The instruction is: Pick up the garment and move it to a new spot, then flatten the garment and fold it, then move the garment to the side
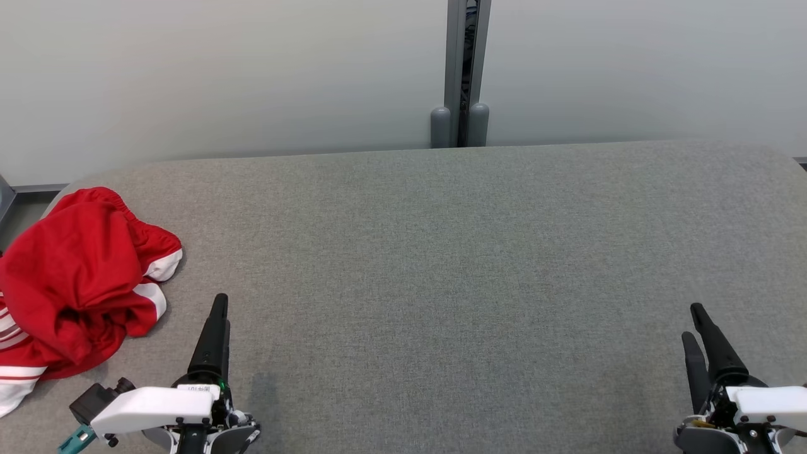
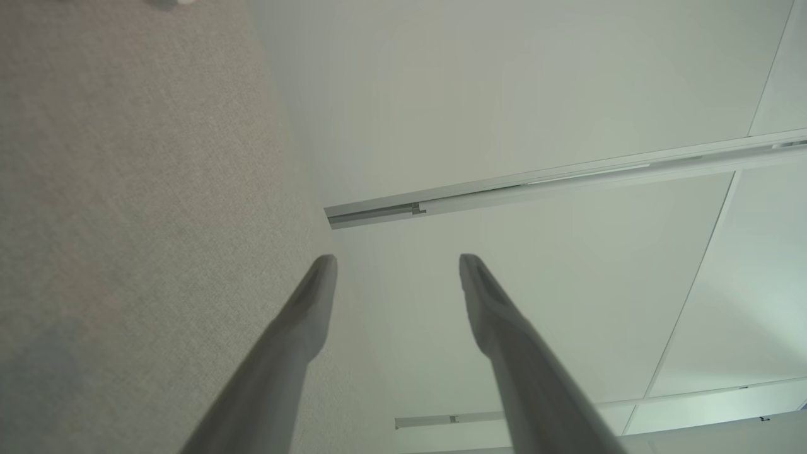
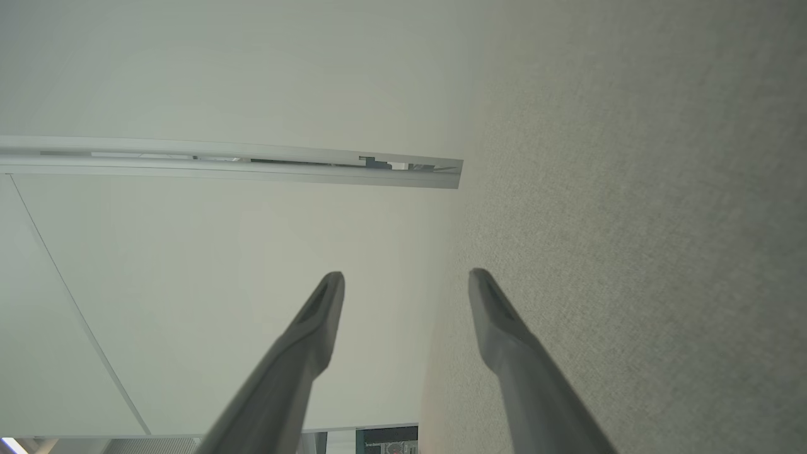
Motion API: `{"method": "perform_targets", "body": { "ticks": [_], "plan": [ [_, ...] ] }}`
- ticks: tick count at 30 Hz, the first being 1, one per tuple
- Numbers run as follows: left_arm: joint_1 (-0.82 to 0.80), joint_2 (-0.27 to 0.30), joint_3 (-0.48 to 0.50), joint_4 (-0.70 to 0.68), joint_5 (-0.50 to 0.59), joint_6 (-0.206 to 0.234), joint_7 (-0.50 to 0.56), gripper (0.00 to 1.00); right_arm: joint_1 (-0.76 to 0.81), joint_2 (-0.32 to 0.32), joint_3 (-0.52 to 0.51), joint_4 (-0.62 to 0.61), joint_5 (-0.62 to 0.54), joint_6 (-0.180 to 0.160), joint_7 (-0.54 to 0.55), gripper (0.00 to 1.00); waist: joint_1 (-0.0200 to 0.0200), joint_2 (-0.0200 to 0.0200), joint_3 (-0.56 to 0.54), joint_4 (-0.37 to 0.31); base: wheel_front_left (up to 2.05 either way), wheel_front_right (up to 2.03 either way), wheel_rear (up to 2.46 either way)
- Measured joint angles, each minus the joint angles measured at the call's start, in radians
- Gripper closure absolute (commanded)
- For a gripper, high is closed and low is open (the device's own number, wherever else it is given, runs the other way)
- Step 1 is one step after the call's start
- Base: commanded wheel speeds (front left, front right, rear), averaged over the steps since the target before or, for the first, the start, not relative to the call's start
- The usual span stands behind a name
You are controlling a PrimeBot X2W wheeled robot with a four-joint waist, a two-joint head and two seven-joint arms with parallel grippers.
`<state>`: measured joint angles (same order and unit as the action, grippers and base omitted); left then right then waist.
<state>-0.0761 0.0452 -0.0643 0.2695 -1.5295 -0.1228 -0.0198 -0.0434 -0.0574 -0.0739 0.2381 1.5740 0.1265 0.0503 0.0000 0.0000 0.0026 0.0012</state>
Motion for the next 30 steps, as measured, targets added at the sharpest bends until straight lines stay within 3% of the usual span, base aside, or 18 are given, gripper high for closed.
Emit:
{"method": "perform_targets", "body": {
  "ticks": [10, 18, 30],
  "plan": [
    [-0.012, -0.003, 0.013, -0.040, 0.175, 0.000, -0.031, 0.00, -0.017, 0.002, 0.000, -0.010, -0.195, 0.000, -0.040, 0.00, 0.0001, 0.0000, 0.003, 0.000, 0.00, 0.00, 0.00],
    [-0.012, -0.002, -0.008, -0.078, 0.334, 0.000, -0.058, 0.00, -0.036, 0.003, 0.057, -0.035, -0.415, 0.000, -0.073, 0.00, 0.0000, 0.0000, 0.006, 0.000, 0.00, 0.00, 0.00],
    [-0.013, -0.002, -0.032, -0.107, 0.589, 0.011, -0.088, 0.00, -0.056, -0.014, 0.131, -0.068, -0.629, 0.000, -0.113, 0.00, 0.0000, 0.0000, 0.009, -0.001, 0.00, 0.00, 0.00]
  ]
}}
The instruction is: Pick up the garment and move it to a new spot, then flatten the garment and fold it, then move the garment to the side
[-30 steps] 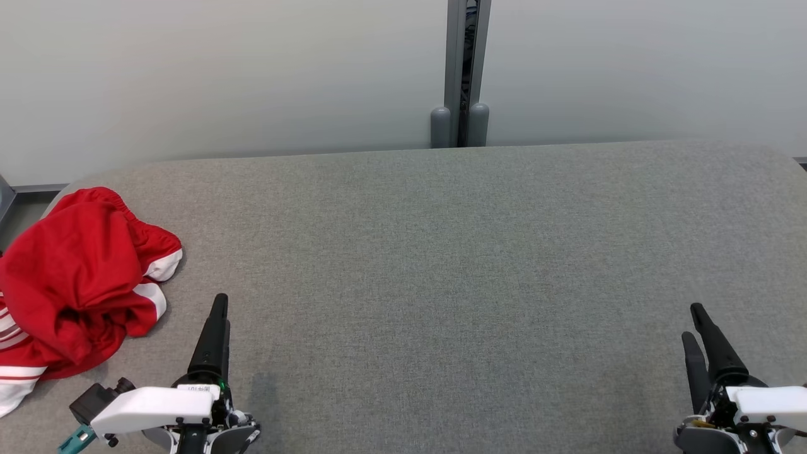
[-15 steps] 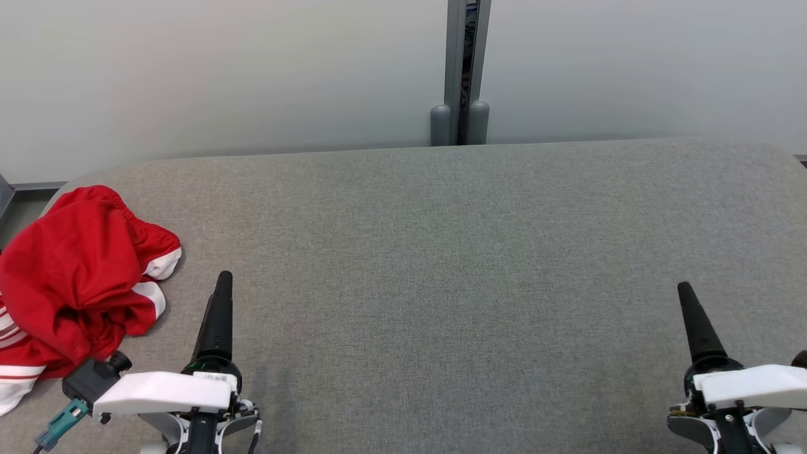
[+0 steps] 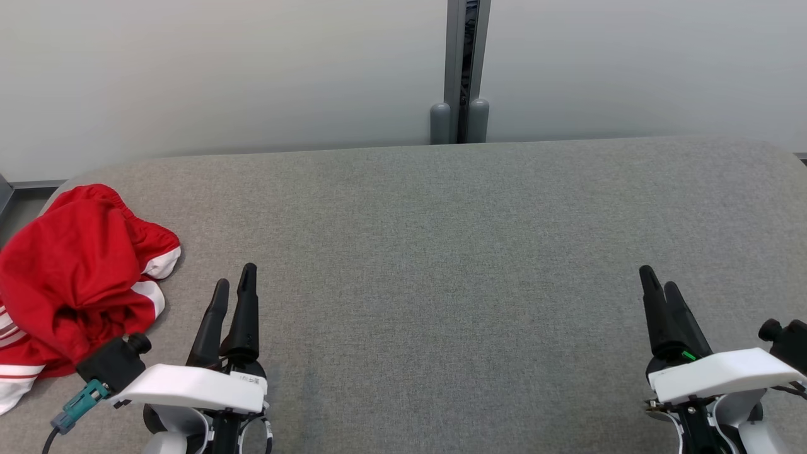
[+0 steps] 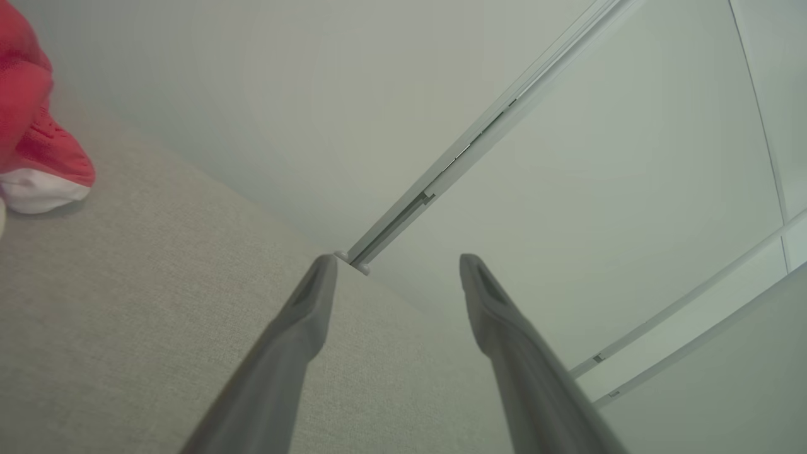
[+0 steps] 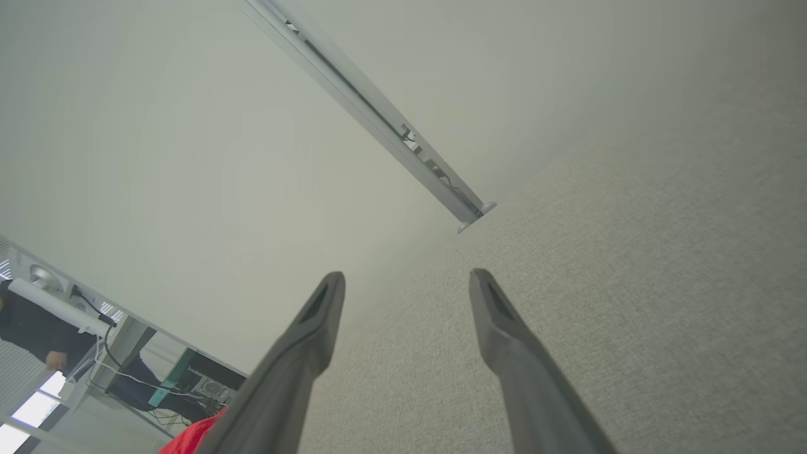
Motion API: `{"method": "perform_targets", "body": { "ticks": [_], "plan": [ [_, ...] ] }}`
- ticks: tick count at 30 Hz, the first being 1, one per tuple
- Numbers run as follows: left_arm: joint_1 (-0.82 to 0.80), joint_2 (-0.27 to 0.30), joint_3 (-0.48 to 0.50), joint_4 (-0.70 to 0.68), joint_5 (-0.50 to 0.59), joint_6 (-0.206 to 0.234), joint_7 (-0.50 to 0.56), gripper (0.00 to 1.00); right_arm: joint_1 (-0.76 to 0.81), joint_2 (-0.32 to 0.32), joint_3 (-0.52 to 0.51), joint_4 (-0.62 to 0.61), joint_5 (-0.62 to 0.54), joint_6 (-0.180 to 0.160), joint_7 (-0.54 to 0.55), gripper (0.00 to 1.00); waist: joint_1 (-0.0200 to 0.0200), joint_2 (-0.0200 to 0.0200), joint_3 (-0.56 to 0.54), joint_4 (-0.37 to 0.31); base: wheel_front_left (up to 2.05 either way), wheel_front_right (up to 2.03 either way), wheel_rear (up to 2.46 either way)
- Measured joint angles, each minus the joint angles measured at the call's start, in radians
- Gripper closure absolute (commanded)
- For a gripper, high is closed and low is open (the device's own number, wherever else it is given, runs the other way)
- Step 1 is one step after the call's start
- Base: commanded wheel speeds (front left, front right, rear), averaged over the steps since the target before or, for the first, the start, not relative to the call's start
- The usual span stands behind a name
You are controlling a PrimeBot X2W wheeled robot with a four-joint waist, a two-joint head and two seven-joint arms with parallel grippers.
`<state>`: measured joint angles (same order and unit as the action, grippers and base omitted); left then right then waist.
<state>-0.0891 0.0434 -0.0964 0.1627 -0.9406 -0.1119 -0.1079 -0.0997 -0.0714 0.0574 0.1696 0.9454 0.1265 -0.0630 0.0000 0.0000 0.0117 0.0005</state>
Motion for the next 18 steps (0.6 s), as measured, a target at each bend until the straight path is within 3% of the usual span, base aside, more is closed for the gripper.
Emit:
{"method": "perform_targets", "body": {
  "ticks": [11, 18],
  "plan": [
    [-0.001, 0.001, -0.045, -0.030, 0.208, 0.039, -0.028, 0.00, -0.015, -0.021, 0.078, -0.016, -0.213, 0.000, -0.035, 0.00, 0.0000, 0.0000, 0.002, 0.001, 0.00, 0.00, 0.00],
    [-0.001, 0.001, -0.065, -0.034, 0.286, 0.058, -0.044, 0.00, -0.016, -0.010, 0.070, 0.002, -0.307, 0.000, -0.058, 0.00, 0.0000, 0.0000, 0.003, 0.001, 0.00, 0.00, 0.00]
  ]
}}
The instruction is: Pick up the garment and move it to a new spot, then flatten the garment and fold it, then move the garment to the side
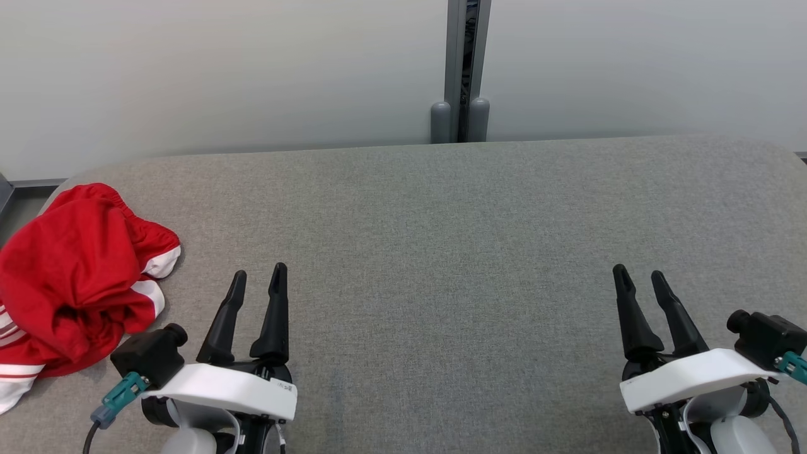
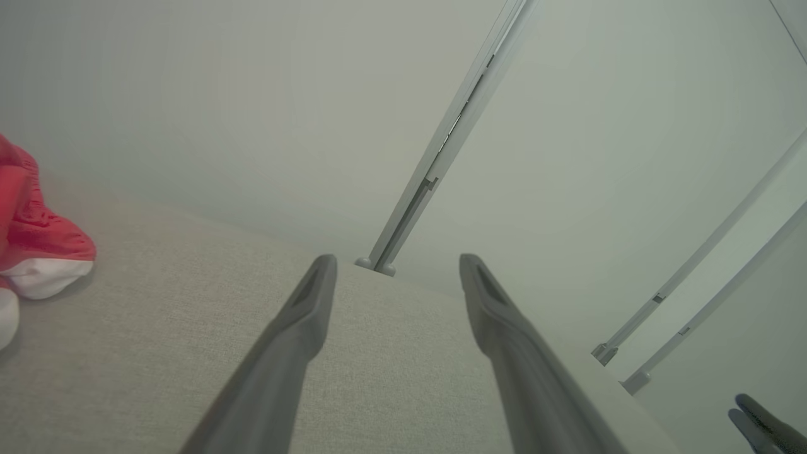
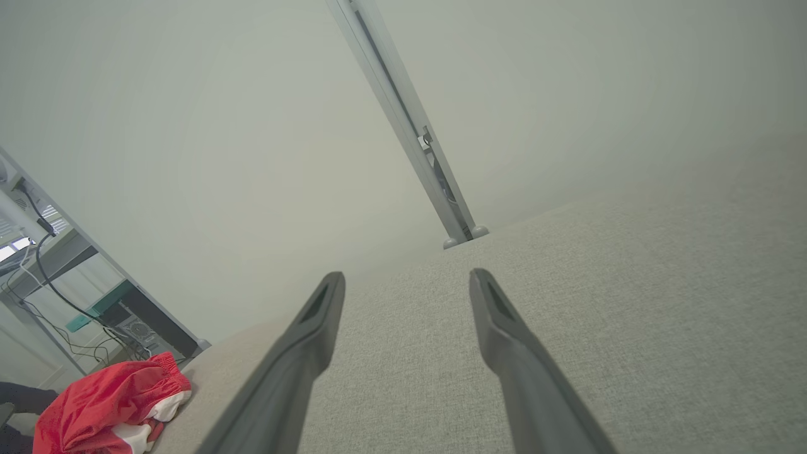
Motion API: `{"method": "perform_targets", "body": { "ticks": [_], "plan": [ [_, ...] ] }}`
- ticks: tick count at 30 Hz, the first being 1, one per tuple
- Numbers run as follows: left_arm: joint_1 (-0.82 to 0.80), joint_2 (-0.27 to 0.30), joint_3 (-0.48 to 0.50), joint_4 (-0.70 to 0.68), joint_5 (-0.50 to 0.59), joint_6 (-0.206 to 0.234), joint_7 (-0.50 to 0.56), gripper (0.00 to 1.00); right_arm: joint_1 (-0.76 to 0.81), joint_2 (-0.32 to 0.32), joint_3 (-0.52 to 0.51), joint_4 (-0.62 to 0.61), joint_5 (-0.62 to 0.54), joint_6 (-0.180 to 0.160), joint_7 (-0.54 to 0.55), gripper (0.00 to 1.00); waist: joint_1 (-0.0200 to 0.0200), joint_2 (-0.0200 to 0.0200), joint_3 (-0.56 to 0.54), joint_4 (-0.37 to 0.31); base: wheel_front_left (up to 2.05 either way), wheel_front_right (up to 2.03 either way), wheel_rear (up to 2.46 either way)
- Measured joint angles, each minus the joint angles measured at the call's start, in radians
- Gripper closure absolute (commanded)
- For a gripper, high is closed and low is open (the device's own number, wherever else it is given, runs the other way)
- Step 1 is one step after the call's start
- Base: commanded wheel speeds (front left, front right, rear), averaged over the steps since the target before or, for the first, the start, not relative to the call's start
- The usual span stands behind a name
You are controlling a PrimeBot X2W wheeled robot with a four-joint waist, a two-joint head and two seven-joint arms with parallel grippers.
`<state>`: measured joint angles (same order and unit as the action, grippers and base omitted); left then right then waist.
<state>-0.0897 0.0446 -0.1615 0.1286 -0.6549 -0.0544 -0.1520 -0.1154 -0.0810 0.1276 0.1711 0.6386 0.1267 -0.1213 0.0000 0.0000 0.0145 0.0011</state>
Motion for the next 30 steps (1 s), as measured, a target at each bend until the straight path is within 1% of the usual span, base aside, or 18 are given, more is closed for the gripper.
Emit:
{"method": "perform_targets", "body": {
  "ticks": [5, 11, 17, 30],
  "plan": [
    [0.000, 0.000, -0.010, -0.003, 0.048, 0.003, -0.012, 0.00, -0.001, 0.007, 0.002, -0.007, -0.055, 0.000, -0.013, 0.00, 0.0000, 0.0000, 0.000, 0.000, 0.00, 0.00, 0.00],
    [0.001, 0.001, -0.020, 0.003, 0.100, 0.022, -0.025, 0.00, -0.004, 0.010, 0.015, -0.013, -0.114, 0.000, -0.030, 0.00, 0.0000, 0.0000, -0.001, 0.000, 0.00, 0.00, 0.00],
    [0.000, 0.001, -0.020, -0.014, 0.160, 0.054, -0.035, 0.00, -0.012, 0.010, 0.026, -0.015, -0.180, 0.000, -0.046, 0.00, 0.0000, 0.0000, 0.001, -0.001, 0.00, 0.00, 0.00],
    [-0.001, 0.002, -0.040, -0.015, 0.277, 0.079, -0.060, 0.00, -0.020, 0.017, 0.031, -0.016, -0.307, 0.000, -0.076, 0.00, 0.0000, 0.0000, 0.006, -0.001, 0.00, 0.00, 0.00]
  ]
}}
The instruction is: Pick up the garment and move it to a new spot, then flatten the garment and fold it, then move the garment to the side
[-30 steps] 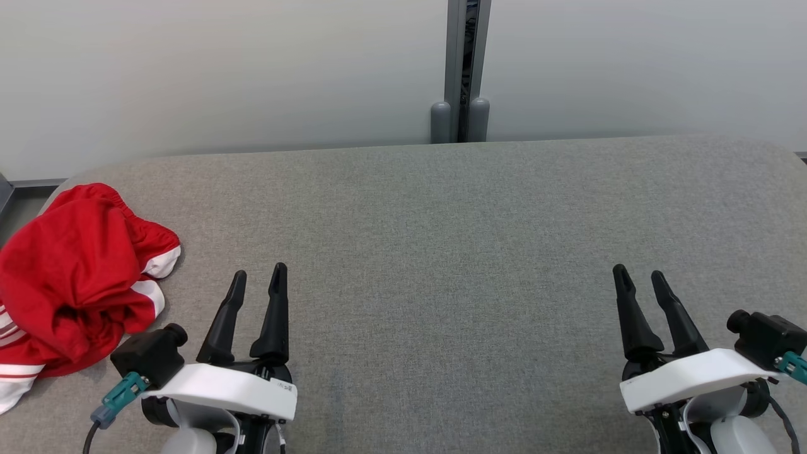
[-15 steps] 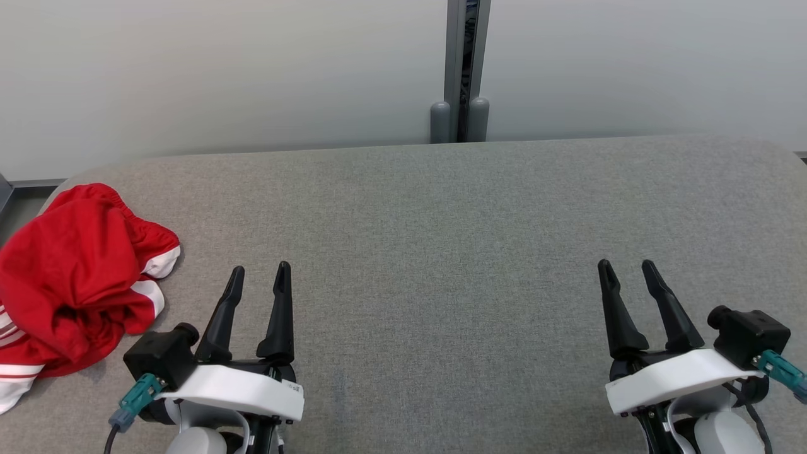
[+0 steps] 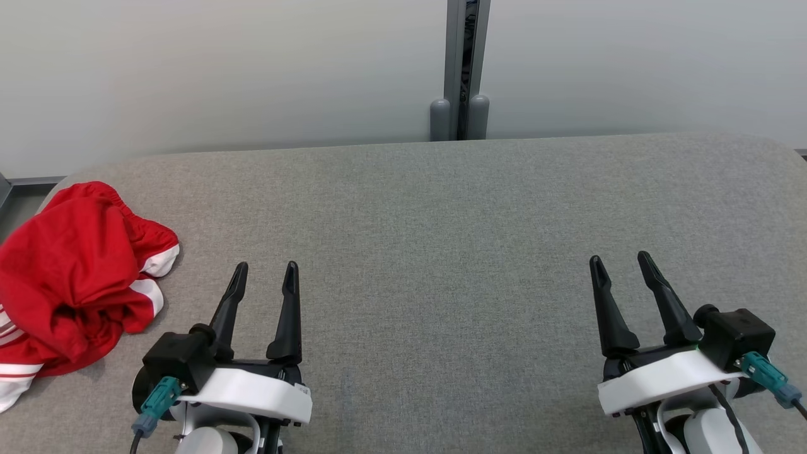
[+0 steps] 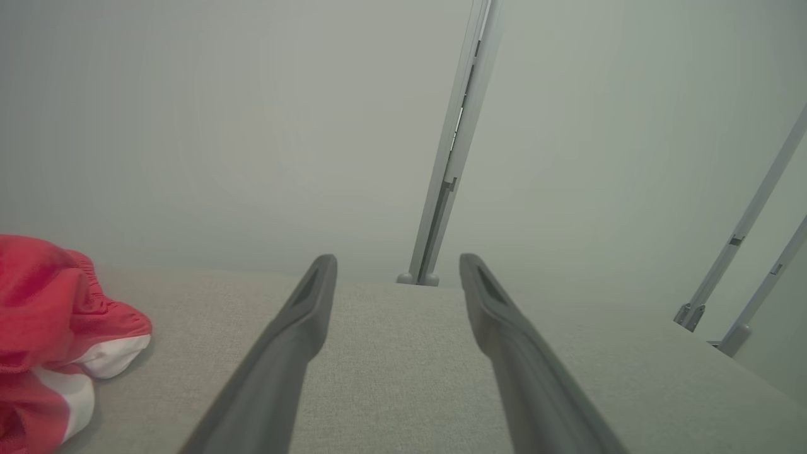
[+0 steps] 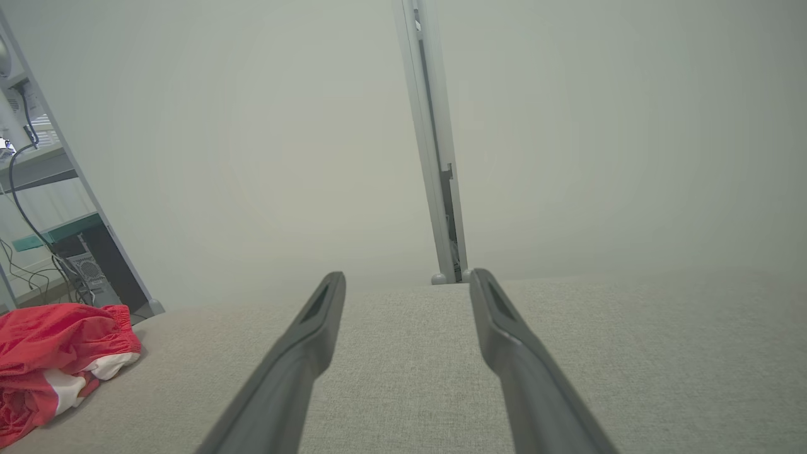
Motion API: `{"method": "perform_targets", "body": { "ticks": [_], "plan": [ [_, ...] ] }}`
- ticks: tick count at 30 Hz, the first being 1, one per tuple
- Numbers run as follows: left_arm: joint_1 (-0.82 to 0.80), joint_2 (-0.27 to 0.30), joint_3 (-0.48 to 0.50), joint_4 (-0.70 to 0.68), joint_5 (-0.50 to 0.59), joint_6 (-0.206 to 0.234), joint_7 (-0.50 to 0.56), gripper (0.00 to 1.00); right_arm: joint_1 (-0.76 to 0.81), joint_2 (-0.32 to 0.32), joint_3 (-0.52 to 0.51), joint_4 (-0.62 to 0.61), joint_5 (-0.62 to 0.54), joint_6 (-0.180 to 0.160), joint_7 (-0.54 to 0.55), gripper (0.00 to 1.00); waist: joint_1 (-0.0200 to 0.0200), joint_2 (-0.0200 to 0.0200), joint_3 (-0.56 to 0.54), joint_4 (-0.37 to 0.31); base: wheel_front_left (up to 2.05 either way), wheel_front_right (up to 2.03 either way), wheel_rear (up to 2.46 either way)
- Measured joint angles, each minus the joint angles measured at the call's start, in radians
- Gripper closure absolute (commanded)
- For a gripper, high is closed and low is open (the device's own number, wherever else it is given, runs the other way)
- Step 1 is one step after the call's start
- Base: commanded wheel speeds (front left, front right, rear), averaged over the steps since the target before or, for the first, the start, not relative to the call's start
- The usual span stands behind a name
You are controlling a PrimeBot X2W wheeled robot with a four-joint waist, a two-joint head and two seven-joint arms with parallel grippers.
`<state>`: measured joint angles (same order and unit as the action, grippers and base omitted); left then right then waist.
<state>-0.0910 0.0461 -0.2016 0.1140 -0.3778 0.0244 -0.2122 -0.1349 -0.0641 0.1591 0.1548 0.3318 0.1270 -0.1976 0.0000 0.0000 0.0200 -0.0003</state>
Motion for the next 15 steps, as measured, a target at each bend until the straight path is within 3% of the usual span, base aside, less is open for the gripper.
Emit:
{"method": "perform_targets", "body": {
  "ticks": [15],
  "plan": [
    [-0.002, 0.001, -0.005, -0.007, 0.078, 0.021, -0.027, 0.00, -0.012, 0.011, -0.016, 0.011, -0.096, 0.001, -0.033, 0.00, 0.0001, 0.0000, 0.006, 0.001, 0.00, 0.00, 0.00]
  ]
}}
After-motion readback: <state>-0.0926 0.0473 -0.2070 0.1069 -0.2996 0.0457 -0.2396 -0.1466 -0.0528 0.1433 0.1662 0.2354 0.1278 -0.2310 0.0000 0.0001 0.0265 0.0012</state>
